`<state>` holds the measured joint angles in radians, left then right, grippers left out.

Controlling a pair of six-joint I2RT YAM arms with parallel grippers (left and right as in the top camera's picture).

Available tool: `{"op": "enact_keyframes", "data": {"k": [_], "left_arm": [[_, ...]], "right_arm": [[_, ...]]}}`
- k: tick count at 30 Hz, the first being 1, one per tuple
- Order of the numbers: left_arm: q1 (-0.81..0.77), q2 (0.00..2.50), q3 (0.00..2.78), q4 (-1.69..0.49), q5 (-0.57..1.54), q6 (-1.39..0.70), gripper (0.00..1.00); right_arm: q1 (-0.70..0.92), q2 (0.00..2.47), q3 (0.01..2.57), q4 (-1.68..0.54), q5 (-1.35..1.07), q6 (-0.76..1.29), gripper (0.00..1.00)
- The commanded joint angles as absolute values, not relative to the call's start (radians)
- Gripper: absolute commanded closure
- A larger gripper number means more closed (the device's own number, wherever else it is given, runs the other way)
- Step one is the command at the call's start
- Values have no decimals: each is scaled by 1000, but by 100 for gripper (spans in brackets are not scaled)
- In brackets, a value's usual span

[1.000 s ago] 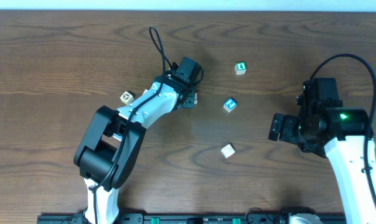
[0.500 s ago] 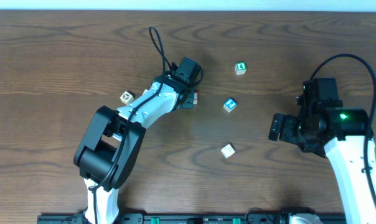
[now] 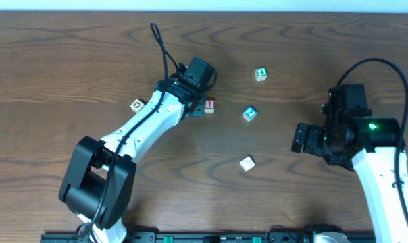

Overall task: Spell out Ai2
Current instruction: 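Place the 'A' block just left of the 'I' block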

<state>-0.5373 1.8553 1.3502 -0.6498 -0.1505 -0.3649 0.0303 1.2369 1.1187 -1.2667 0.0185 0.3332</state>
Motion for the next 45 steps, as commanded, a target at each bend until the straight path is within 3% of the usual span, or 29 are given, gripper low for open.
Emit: {"op": "enact_keyframes", "data": {"k": [1, 17, 27, 45], "left_arm": [[-536, 1863, 1349, -657, -255, -359, 54], [-474, 1988, 1319, -572, -274, -354, 63], [-458, 1988, 1318, -561, -110, -354, 62], [-458, 1988, 1318, -530, -43, -355, 59]], "right_arm": [[37, 1237, 1116, -1268, 23, 344, 1], [37, 1237, 1116, -1275, 23, 344, 1], [37, 1237, 1116, -1275, 23, 344, 1], [37, 1237, 1116, -1275, 23, 344, 1]]}}
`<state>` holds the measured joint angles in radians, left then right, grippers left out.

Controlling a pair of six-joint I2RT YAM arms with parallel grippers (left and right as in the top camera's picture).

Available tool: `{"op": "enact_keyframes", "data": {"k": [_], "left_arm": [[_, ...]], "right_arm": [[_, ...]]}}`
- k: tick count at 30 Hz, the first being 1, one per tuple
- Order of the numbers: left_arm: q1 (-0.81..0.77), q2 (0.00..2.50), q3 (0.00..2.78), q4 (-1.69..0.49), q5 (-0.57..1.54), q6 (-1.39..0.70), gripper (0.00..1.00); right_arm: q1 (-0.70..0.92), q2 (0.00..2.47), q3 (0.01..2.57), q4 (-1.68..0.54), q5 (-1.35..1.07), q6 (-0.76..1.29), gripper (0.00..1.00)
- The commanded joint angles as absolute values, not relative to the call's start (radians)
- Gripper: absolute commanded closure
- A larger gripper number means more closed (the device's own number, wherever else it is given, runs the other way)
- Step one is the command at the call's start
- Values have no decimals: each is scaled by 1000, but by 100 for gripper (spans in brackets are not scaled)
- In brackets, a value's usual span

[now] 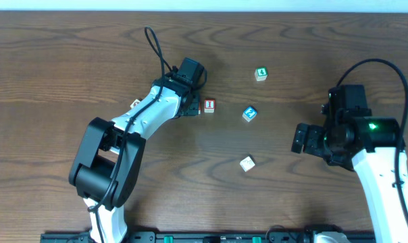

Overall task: Spell out Ai2
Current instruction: 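Place the 'A' block just left of the 'I' block, then open the left gripper and lift away from the 'AI' blocks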

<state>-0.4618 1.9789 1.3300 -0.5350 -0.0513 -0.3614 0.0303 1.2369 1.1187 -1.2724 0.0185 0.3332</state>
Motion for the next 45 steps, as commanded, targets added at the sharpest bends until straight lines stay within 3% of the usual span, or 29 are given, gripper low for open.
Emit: {"op": "enact_keyframes", "data": {"k": [1, 21, 24, 35, 41, 45], "left_arm": [[-458, 1988, 1318, -527, -43, -355, 59], [-458, 1988, 1318, -514, -32, -355, 50], [-458, 1988, 1318, -511, -33, -355, 44], [-458, 1988, 1318, -513, -74, -353, 48], [-458, 1946, 1319, -628, -112, -344, 51], [-459, 1895, 1319, -704, -27, -344, 50]], "right_arm": [[37, 1237, 1116, -1275, 23, 344, 1], [37, 1237, 1116, -1274, 23, 344, 1], [37, 1237, 1116, -1274, 23, 344, 1], [37, 1237, 1116, -1275, 23, 344, 1], [37, 1237, 1116, -1272, 27, 344, 1], [37, 1237, 1116, -1272, 26, 344, 1]]}}
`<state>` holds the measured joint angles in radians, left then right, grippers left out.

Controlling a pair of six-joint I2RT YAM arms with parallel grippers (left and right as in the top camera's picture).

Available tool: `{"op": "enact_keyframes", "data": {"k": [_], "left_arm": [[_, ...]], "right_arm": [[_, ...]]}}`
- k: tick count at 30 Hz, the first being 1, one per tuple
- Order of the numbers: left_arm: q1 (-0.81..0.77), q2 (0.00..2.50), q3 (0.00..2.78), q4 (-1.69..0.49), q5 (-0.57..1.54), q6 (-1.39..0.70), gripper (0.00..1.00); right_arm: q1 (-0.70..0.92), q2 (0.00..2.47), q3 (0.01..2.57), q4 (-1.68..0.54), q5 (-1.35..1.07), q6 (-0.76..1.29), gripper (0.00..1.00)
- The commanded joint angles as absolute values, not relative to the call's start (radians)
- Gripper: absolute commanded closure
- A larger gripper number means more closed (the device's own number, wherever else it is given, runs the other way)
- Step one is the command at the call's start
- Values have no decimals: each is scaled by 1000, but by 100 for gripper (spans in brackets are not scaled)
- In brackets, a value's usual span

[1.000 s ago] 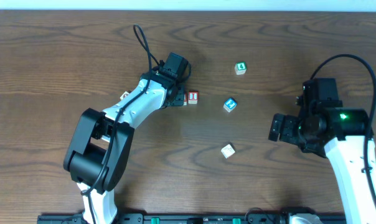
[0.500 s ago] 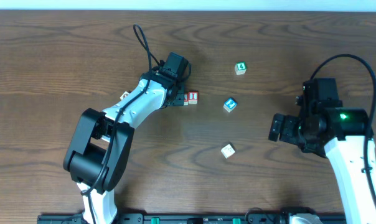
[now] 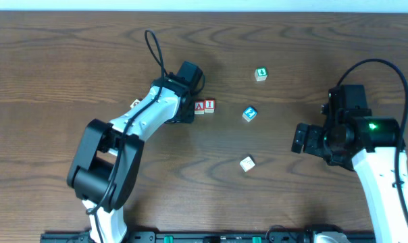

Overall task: Spell out Ai2
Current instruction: 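Open the left gripper and lift away from the 'AI' blocks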

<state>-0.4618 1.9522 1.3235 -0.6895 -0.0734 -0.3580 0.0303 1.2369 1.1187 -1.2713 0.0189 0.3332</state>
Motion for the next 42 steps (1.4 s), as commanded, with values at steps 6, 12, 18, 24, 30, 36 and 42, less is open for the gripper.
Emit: {"op": "enact_keyframes", "data": {"k": [6, 12, 18, 24, 30, 36, 42], "left_arm": [[-476, 1896, 1272, -642, 56, -374, 47], [-487, 1896, 1231, -570, 115, -374, 45], [-488, 1896, 1231, -521, 70, -372, 45], [-488, 1897, 1217, -469, 43, -354, 46], [-488, 1906, 1211, -443, 41, -349, 45], [-488, 1932, 1211, -427, 33, -343, 46], [-488, 1958, 1211, -402, 33, -336, 46]], "right_arm": [[37, 1237, 1116, -1272, 27, 344, 1], [37, 1237, 1116, -1272, 30, 344, 1], [37, 1237, 1116, -1272, 30, 344, 1], [37, 1237, 1116, -1272, 30, 344, 1], [37, 1237, 1116, -1272, 30, 344, 1], [37, 1237, 1116, -1271, 30, 344, 1], [37, 1237, 1116, -1271, 30, 344, 1]]}}
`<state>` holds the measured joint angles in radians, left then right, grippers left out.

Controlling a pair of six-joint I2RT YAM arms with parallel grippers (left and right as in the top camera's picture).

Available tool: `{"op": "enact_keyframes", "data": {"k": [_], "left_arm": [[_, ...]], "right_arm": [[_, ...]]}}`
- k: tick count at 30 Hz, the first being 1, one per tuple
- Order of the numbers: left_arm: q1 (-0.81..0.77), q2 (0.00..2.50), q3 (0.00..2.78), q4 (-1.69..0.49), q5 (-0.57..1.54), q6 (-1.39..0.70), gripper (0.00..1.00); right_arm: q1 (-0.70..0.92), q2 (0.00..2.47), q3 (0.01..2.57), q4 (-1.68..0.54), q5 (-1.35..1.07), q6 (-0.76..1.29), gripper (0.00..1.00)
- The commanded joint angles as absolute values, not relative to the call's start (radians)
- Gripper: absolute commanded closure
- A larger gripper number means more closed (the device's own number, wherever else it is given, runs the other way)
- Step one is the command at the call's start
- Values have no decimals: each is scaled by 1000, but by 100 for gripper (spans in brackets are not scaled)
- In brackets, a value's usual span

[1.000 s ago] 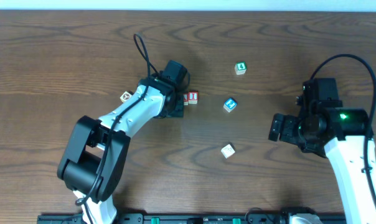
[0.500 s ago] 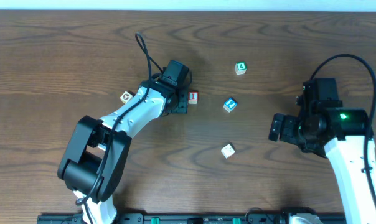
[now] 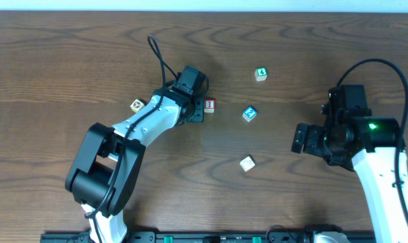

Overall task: Spell out Ai2
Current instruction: 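Open the left gripper and lift away from the 'AI' blocks, then reach the right gripper to the blue '2' block and grasp it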

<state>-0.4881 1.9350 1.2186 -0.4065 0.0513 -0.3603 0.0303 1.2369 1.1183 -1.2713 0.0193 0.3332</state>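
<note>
A red-lettered I block (image 3: 209,105) lies mid-table. My left gripper (image 3: 196,112) sits right against its left side, over the spot beside it. No A block shows there, and the gripper's jaws are hidden under the wrist. The blue 2 block (image 3: 249,113) lies to the right of the I block, apart from it. My right gripper (image 3: 299,138) hovers far right, pointing left, with nothing seen in it. Its opening cannot be read.
A green 4 block (image 3: 261,74) lies at the back right and a white block (image 3: 247,163) lies nearer the front. A block with a brown mark (image 3: 136,105) sits left of the left arm. The left arm's cable (image 3: 160,54) loops toward the back.
The left gripper has shifted right and now covers the spot where the A block showed touching the I block's left side. The A block is hidden. The right arm and the other blocks are unchanged.
At first the left gripper was pressed against the I block's left side with no A block showing. It then stood slightly to the left. Later the A block lay in view next to the I block. Now the gripper covers that spot again.
</note>
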Motion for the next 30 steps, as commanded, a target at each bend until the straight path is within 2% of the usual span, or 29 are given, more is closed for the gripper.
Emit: {"op": "enact_keyframes", "data": {"k": [1, 8, 15, 16, 20, 23, 25, 26, 27, 30], "left_arm": [[-487, 1958, 1211, -398, 28, -336, 46], [-487, 1956, 1211, -427, 42, -336, 46], [-488, 1881, 1214, -554, 151, -344, 52], [-488, 1853, 1214, -579, 147, -360, 56], [-499, 1708, 1214, -661, 29, -370, 57], [-508, 1566, 1214, -707, -79, -369, 45], [-507, 1476, 1214, -723, -113, -361, 23], [-506, 1423, 1214, -730, -133, -333, 10], [-505, 1399, 1214, -734, -145, -313, 4], [-505, 1328, 1214, -749, -179, -214, 5]], "right_arm": [[37, 1237, 1116, -1271, 30, 344, 1], [37, 1237, 1116, -1268, 30, 344, 1], [37, 1237, 1116, -1256, 30, 344, 1], [37, 1237, 1116, -1254, 30, 344, 1], [59, 1236, 1116, -1232, 31, 330, 4], [132, 1230, 1108, -1140, 77, 337, 2], [171, 1233, 1087, -1079, 131, 446, 1], [179, 1237, 1065, -1055, 181, 573, 1], [179, 1241, 1048, -1045, 189, 658, 1], [180, 1269, 965, -977, 140, 894, 2]]}}
